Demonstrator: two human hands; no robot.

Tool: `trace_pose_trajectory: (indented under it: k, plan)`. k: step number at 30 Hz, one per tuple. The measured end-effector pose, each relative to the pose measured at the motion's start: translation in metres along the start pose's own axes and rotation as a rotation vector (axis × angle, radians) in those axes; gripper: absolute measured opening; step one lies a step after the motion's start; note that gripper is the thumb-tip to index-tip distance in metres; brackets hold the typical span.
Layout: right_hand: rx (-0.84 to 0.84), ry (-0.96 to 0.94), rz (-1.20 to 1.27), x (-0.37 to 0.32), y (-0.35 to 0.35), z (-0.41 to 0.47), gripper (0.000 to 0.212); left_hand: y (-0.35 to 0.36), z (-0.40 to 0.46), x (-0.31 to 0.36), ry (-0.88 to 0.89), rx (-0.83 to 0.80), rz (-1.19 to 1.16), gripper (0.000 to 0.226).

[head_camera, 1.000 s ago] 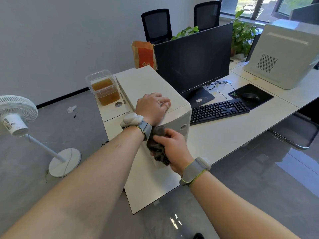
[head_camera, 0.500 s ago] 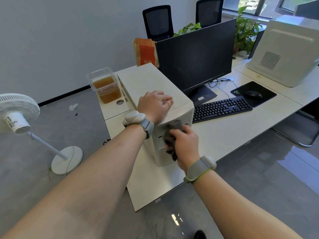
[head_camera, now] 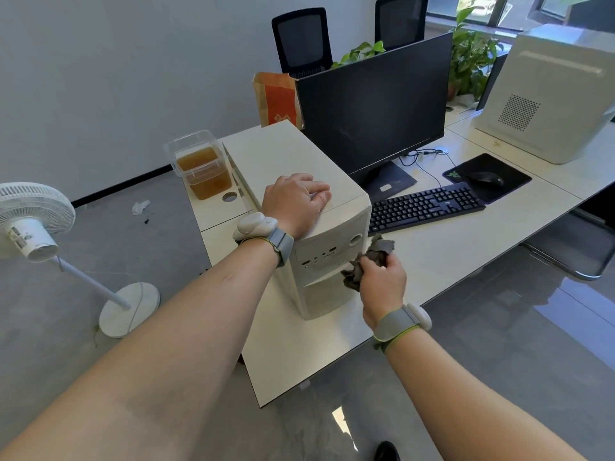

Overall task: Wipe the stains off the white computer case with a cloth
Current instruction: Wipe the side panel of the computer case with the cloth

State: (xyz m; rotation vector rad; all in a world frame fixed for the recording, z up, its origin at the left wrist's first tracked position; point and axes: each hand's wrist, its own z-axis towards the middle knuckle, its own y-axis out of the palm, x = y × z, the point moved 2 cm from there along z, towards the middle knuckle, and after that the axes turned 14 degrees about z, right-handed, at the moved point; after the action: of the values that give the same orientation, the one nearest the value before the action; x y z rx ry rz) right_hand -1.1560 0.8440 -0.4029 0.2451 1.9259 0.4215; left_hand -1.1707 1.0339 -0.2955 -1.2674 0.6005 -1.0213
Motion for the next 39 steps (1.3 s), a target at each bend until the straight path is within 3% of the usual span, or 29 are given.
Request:
trace_pose_trajectory:
  k: [3,5,7,11,16,21,27,31,37,39]
  plan:
    - [-0.167,0.052,-0.056,0.007,0.021,-0.014,0.007,0.0,0.0,0.0,-0.003,-0.004,-0.023,0.031]
    - [-0.226,0.12,-0.143,0.012,0.026,-0.024,0.016,-0.001,-0.001,0.001,0.0,0.001,-0.029,0.03]
    - [-0.204,0.145,-0.146,0.015,0.022,-0.023,0.02,-0.002,-0.001,0.001,0.002,0.007,-0.03,0.03]
    - [-0.017,0.106,0.002,0.01,0.018,-0.009,0.009,0.0,0.0,0.001,-0.002,0.003,-0.024,0.03]
    - [-0.193,0.273,-0.055,0.009,0.027,-0.017,0.012,0.0,-0.001,0.001,-0.008,0.006,-0.024,0.03]
    - [-0.015,0.147,0.016,0.011,0.015,-0.007,0.012,0.0,0.0,0.002,-0.007,0.007,-0.025,0.03]
    - [-0.258,0.254,-0.096,0.018,0.022,-0.022,0.017,0.0,0.0,-0.001,-0.009,0.006,-0.02,0.03]
    - [-0.106,0.213,0.0,0.019,0.017,-0.014,0.017,0.0,-0.001,0.001,-0.006,0.005,-0.018,0.03]
    - [-0.288,0.337,-0.022,0.023,0.031,-0.038,0.021,0.001,-0.001,-0.001,-0.007,0.001,-0.023,0.031]
    - [-0.259,0.333,-0.036,0.027,0.022,-0.037,0.017,0.0,0.0,0.001,-0.006,-0.002,-0.026,0.031]
